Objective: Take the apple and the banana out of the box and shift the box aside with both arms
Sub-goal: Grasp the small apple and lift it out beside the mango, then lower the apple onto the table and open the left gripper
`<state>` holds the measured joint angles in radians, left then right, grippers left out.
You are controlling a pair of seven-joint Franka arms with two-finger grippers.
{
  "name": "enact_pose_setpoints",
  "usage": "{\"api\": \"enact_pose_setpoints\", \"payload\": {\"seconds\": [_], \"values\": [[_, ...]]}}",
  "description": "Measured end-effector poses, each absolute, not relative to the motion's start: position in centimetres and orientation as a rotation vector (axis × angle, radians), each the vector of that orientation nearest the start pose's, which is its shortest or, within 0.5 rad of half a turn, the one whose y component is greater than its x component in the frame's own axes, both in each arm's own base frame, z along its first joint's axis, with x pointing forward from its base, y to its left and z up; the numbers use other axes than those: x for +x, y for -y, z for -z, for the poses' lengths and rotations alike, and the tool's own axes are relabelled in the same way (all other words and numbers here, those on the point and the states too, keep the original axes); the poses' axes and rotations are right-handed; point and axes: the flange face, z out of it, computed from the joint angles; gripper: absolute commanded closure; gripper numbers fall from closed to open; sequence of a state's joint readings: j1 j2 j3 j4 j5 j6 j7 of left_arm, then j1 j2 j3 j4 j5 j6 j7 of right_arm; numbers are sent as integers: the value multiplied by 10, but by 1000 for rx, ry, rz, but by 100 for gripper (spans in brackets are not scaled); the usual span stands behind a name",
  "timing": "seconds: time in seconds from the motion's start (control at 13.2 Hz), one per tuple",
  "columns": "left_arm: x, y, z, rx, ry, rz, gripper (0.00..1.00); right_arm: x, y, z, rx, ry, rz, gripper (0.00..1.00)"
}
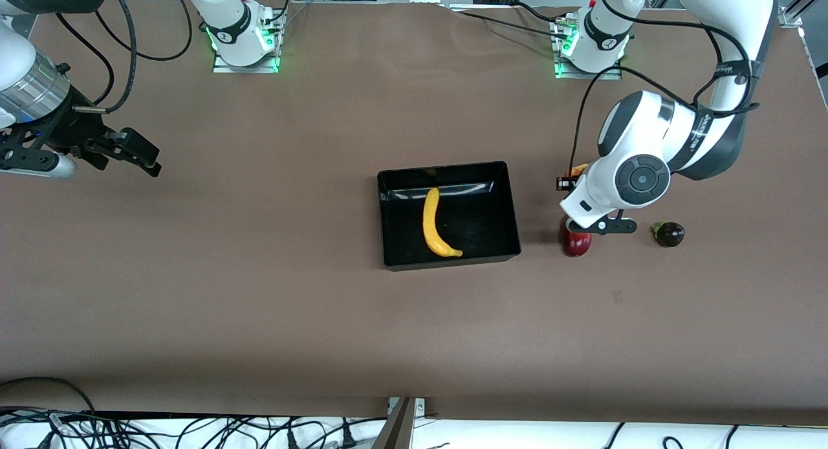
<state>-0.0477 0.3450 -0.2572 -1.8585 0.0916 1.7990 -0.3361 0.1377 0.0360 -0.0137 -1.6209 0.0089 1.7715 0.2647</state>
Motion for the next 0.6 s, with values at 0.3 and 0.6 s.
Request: {"api": "enact_pose_setpoints", "payload": {"seconds": [0.3,0.6], "values": [[482,153,-213,-3042,-80,-408,95,579,-73,-599,-3099,-220,172,0],[464,151,-194,-3070,-88,-349,0,579,-73,-599,-3099,-220,172,0]]}}
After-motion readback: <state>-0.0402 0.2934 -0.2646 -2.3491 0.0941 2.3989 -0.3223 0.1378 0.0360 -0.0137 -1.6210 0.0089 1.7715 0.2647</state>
